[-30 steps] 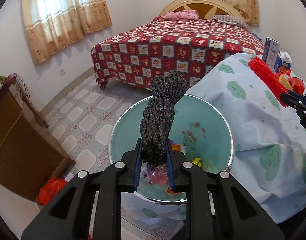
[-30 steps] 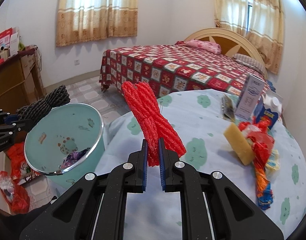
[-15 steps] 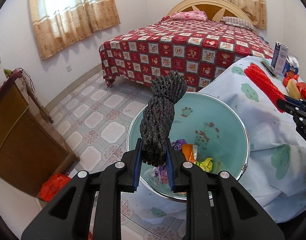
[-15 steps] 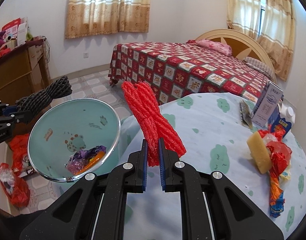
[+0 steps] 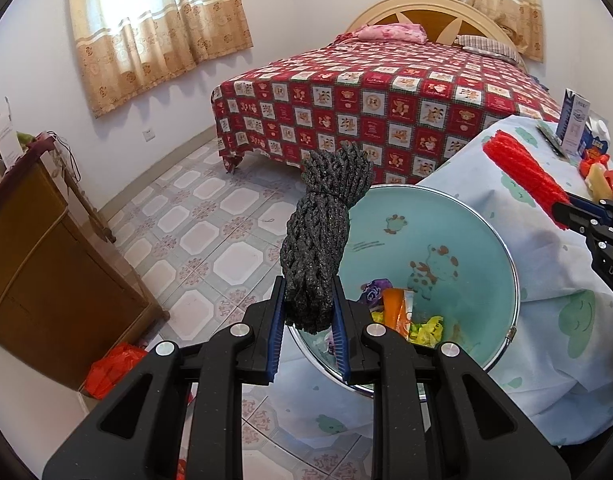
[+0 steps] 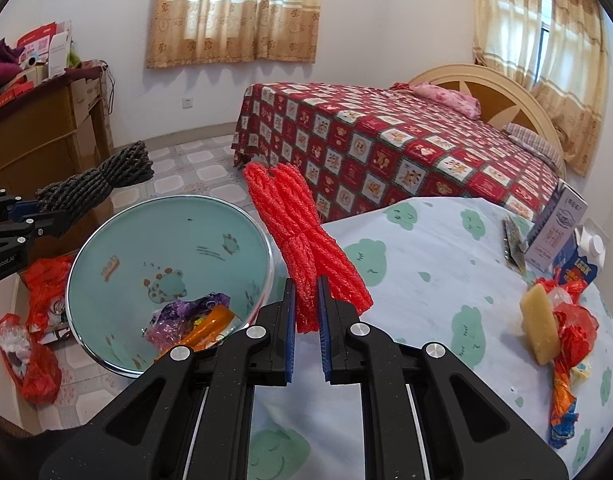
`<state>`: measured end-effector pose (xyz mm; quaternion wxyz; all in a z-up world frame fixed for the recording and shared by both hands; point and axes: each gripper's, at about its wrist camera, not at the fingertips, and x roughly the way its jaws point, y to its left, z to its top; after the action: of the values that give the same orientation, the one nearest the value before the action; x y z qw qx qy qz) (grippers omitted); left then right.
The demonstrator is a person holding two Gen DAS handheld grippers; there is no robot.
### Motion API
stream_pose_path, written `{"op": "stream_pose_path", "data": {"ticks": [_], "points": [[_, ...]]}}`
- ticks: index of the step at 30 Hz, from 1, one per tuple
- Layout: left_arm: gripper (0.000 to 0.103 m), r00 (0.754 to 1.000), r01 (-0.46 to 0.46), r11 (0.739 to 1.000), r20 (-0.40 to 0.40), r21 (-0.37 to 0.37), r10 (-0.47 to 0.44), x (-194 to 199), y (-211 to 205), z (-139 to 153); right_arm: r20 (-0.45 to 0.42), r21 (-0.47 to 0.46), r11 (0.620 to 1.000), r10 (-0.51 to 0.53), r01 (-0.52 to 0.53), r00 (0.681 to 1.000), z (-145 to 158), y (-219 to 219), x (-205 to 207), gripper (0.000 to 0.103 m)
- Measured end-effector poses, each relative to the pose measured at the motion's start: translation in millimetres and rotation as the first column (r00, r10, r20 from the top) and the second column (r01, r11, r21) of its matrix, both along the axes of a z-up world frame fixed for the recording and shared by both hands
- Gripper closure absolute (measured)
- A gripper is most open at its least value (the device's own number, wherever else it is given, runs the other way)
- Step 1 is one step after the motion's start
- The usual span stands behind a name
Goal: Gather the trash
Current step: 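Carry the black net over the bin with the left tool while the right tool carries the red net, then open the left tool over the bin while the right tool releases the red net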
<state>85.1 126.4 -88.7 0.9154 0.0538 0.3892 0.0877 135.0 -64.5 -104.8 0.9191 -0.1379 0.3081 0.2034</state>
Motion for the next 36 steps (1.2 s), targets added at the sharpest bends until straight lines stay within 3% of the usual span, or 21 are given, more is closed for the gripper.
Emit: {"op": "stream_pose_path", "data": {"ticks": [36], "points": [[0.082,1.000,-0.003,1.000,-0.003,-0.018,0.003,-2,9,-1,0.004,-0.013,0.998,0.055,-0.055,0.998,4,26,-4,0.092]]}}
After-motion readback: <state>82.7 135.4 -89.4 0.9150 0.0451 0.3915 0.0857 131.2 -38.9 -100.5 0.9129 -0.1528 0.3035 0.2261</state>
